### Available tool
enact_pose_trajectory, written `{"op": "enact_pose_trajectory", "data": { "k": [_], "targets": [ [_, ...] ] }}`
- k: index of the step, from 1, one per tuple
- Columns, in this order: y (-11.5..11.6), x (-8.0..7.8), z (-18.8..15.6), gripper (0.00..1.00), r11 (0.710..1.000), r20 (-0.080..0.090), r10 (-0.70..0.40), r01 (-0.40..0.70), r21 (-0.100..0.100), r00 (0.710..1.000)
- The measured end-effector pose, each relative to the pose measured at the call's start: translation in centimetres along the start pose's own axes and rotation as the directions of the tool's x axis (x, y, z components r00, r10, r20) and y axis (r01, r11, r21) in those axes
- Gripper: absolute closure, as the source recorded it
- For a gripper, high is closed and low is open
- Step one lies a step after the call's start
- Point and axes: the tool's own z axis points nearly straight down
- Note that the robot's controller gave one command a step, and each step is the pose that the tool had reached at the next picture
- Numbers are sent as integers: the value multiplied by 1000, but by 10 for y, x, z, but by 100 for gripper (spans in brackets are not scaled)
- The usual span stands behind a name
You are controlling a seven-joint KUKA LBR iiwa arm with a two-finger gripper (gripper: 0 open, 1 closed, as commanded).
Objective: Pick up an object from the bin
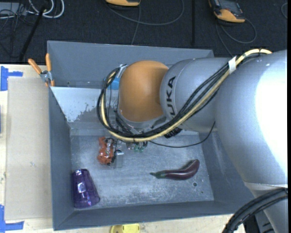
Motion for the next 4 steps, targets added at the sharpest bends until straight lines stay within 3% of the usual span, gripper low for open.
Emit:
{"op": "enact_pose_trajectory", "data": {
  "k": [1,2,3,4],
  "targets": [
    [-13,-1,24,0,989,-5,-147,147,0,989],
    [-17,-7,27,0,999,-1,-40,40,0,999],
    [-7,-16,15,0,989,-2,-146,146,0,989],
    [-15,-10,16,0,991,-2,-135,135,-1,991]
  ]
}}
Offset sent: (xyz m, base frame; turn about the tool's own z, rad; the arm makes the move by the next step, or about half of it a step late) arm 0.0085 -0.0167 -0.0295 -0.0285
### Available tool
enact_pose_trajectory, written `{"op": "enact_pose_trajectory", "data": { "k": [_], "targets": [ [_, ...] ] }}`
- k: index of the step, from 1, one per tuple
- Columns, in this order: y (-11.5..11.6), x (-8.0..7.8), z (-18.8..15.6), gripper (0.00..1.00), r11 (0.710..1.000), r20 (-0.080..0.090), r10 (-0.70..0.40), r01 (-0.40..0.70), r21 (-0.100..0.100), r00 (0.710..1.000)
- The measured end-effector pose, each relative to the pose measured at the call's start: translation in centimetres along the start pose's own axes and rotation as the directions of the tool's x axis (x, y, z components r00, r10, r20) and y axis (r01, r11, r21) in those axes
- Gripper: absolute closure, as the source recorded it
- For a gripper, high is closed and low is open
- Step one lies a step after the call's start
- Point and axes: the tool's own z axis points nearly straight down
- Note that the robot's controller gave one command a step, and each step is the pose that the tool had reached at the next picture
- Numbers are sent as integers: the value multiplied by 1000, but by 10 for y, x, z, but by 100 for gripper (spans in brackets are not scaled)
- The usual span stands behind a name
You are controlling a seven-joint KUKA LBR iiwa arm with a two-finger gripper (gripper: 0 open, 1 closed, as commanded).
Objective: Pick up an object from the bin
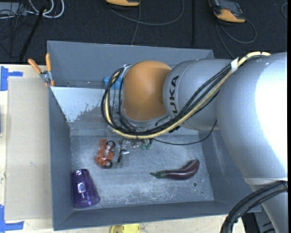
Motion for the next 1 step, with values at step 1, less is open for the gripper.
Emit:
{"op": "enact_pose_trajectory", "data": {
  "k": [1],
  "targets": [
    [5,-8,16,0,995,2,99,-99,1,995]
  ]
}}
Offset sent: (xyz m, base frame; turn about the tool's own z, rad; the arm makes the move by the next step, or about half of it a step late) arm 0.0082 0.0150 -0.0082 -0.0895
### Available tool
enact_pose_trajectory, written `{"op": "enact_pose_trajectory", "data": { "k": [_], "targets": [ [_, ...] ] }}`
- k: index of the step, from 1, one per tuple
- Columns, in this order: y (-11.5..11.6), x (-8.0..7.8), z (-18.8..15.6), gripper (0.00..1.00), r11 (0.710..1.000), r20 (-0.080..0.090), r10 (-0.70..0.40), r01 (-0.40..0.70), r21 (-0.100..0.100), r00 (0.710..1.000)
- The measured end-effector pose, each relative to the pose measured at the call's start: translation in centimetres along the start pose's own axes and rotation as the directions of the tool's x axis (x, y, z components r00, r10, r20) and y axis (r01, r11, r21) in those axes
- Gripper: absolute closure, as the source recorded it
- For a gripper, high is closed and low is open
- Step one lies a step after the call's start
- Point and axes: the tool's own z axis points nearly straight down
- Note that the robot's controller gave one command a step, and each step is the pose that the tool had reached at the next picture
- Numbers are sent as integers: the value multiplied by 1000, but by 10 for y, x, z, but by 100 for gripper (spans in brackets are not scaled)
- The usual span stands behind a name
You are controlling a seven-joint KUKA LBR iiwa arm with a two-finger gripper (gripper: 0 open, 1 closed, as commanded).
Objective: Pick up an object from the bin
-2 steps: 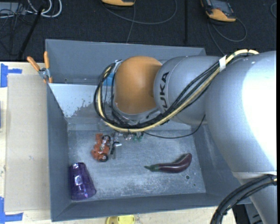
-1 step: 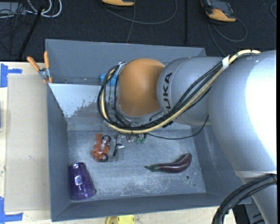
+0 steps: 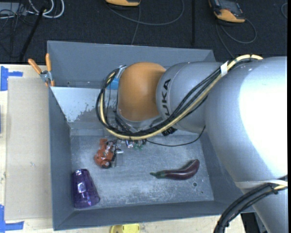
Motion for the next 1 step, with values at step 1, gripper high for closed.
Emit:
{"op": "enact_pose_trajectory", "data": {
  "k": [1],
  "targets": [
    [9,-2,-8,100,983,0,-186,186,-1,983]
  ]
}}
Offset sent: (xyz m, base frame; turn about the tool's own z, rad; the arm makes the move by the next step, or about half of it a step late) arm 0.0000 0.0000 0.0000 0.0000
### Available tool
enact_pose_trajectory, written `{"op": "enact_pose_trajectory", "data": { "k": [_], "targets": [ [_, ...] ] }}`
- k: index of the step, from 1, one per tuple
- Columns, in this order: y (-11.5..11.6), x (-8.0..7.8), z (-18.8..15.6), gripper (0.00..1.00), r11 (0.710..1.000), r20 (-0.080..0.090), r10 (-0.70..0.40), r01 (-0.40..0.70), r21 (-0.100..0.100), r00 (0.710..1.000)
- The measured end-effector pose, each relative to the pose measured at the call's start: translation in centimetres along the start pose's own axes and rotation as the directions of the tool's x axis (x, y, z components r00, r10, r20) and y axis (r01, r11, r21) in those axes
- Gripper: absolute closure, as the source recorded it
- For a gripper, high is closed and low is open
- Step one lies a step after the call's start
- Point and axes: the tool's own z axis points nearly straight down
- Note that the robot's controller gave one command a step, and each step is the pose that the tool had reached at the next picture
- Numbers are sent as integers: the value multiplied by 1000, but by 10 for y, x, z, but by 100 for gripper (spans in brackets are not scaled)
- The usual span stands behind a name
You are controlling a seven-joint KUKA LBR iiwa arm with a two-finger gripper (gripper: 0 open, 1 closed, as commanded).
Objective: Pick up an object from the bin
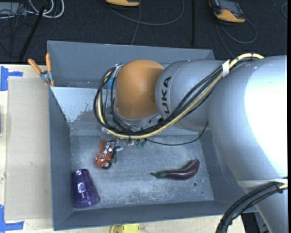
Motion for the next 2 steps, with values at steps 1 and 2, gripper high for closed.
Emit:
{"op": "enact_pose_trajectory", "data": {
  "k": [1,2],
  "targets": [
    [0,0,0,100,1000,0,2,-2,0,1000],
    [-18,37,-173,100,999,4,-33,33,1,999]
  ]
}}
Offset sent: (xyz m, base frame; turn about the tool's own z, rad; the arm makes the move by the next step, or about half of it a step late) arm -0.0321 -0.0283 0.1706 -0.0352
